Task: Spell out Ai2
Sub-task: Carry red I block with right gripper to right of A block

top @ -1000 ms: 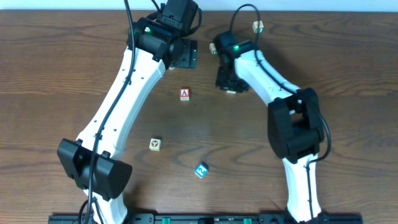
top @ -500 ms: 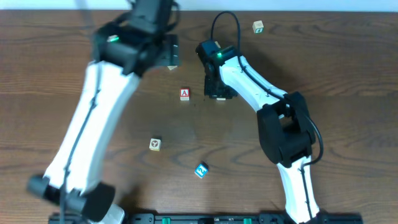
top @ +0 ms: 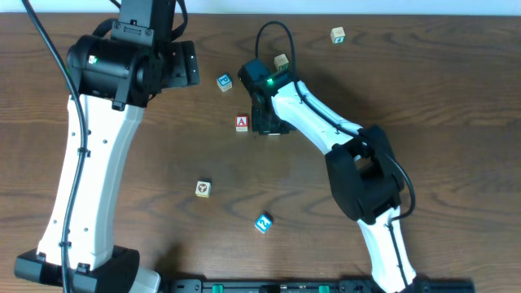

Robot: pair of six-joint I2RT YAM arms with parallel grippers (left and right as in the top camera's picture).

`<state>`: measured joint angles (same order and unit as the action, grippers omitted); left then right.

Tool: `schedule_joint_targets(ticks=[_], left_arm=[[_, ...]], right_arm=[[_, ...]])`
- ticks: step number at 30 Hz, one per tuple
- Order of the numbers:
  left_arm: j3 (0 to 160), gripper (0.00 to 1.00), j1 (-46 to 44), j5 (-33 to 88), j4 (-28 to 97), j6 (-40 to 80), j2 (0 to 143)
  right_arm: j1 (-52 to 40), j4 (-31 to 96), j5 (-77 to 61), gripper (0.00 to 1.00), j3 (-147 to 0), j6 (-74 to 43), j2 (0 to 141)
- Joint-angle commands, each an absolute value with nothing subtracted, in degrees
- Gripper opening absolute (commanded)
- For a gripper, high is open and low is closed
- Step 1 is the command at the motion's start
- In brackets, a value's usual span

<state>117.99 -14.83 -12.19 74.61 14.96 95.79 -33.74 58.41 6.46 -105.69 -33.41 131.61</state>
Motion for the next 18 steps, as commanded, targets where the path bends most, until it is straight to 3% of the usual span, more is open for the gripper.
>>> schedule_joint_targets(ticks=[1, 16, 18], left_arm=[[118.13, 0.95, -14.59, -11.77, 74.91, 14.57, 95.88], [118.06, 0.96, -14.59, -11.75, 75.18, 14.57, 95.88], [117.84, 0.95, -14.59, -11.75, 75.18, 14.57, 95.88]], right_arm=[[-34.15, 58.28, 5.06, 0.19, -105.65, -32.49, 132.05], [-34.15, 57.01, 3.40, 0.18, -105.65, -32.73, 132.03], [-34.15, 56.62, 3.42, 0.24, -105.65, -32.71, 132.05]])
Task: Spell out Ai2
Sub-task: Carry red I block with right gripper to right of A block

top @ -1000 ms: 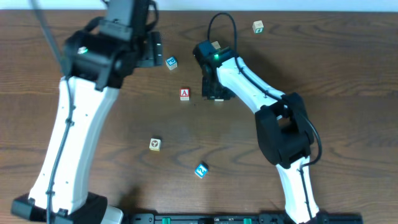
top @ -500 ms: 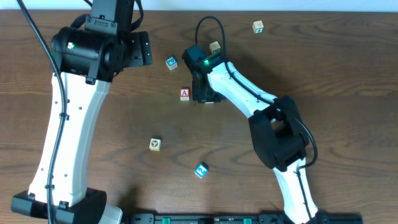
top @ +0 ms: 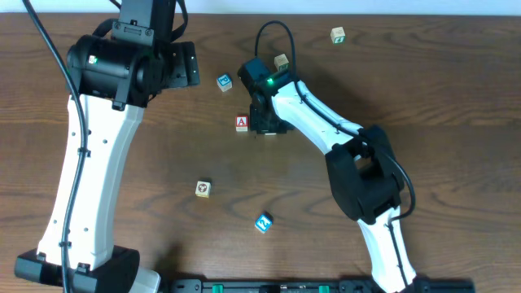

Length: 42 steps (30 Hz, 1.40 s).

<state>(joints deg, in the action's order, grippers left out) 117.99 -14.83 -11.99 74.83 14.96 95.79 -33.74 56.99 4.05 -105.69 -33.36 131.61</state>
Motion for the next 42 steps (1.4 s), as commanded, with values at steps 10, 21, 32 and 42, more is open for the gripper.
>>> schedule_joint_targets(ticks=[10, 21, 32, 42], left_arm=[[117.16, 0.95, -14.59, -11.73, 74.56, 14.57, 95.88], [117.16, 0.95, -14.63, -9.04, 74.94, 14.57, 95.88], [117.05, 0.96, -14.66, -9.08, 78.19, 14.63, 95.88], [114.15, 0.95, -14.76, -8.91, 77.69, 16.36, 95.88]], right_arm=[[-34.09, 55.40, 4.54, 0.46, -105.65, -32.05, 132.03], [-31.59, 57.10, 6.63, 0.50, -107.24, -29.89, 129.78], [-27.79, 58.08, 0.99, 0.60, -107.24, -28.16, 120.05], [-27.94, 63.61, 9.28, 0.60, -106.80, -28.88, 118.41]])
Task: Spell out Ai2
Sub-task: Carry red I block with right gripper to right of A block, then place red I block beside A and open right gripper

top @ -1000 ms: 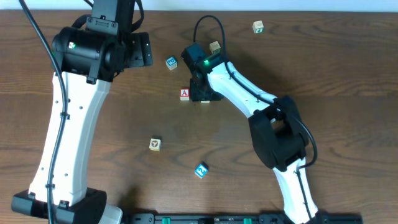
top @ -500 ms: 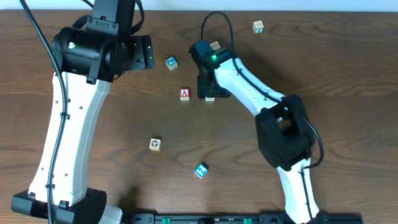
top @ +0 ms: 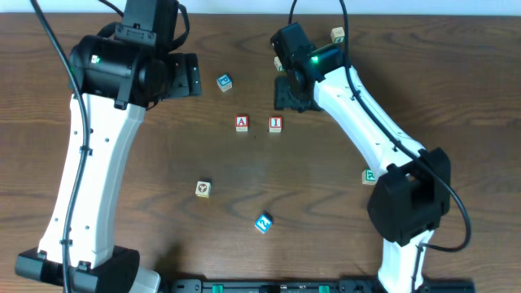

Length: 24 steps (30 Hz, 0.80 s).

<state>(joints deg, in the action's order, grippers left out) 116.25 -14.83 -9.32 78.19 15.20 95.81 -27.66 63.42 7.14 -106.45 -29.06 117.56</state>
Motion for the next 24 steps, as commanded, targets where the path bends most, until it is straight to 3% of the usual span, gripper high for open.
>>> schedule_joint_targets(ticks=[1, 11, 24], left_arm=[[113.08, 0.96, -14.90, -8.93, 77.28, 16.51, 95.88], [96.29, 0.95, -16.97, -8.73, 65.39, 17.87, 95.88], [93.76, 0.95, -16.91, -8.97, 61.34, 17.98, 95.88]], right_arm=[[-28.16, 63.29, 9.58, 0.60, -106.80, -28.88, 118.85], [-28.69, 62.78, 12.45, 0.55, -106.78, -28.62, 124.97], [-28.82, 61.06, 12.67, 0.54, -106.78, -28.62, 130.37]])
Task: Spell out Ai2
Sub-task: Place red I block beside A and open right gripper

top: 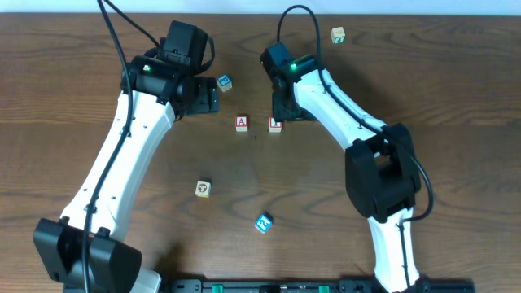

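The red-lettered A block (242, 124) and the I block (275, 125) stand side by side at the table's middle back, a small gap between them. My right gripper (282, 111) hovers at the I block's far edge and partly covers it; its jaws do not show from above. My left gripper (207, 95) has reached in from the left, just left of a blue-and-white block (224, 81); how its jaws stand is unclear. A blue block (263, 222) with a white sign lies near the front.
A tan block (203, 189) lies front left of the letters. Another block (338, 34) sits at the far back right. The right arm's elbow (378, 175) hangs over the table's right half, and the left arm (122, 175) crosses the left half diagonally.
My left arm has swung in, its gripper now beside the blue-and-white block at the back. My right gripper has come back down to the I block's far edge. The right elbow now covers the green block.
At the two oldest moments my right gripper was down right beside the A block, hiding that spot. Then it stood drawn back, and the I block was right of the A. Now it is over the I block again, and the left arm has reached inward.
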Robot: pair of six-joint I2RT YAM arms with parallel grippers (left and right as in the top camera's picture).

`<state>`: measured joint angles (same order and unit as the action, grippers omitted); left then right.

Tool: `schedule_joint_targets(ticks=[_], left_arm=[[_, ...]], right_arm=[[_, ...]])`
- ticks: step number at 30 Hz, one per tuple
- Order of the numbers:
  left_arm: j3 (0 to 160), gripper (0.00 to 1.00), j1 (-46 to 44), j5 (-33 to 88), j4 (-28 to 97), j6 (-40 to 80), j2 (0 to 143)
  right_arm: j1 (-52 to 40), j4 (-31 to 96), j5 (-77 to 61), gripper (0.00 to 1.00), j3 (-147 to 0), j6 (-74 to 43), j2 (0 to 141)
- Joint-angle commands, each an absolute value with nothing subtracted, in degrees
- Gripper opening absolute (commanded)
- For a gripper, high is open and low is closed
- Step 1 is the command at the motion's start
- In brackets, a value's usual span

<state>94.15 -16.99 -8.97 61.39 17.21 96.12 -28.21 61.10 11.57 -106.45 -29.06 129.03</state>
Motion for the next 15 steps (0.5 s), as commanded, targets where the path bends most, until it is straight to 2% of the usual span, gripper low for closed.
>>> schedule_joint_targets(ticks=[1, 15], left_arm=[[93.76, 0.95, -16.91, -8.97, 61.30, 17.98, 95.88], [93.76, 0.95, -16.91, -8.97, 61.34, 18.00, 95.88]], right_arm=[[-28.82, 61.08, 12.67, 0.55, -106.78, -28.62, 130.43], [-28.88, 60.73, 11.97, 0.55, -106.76, -28.64, 130.45]])
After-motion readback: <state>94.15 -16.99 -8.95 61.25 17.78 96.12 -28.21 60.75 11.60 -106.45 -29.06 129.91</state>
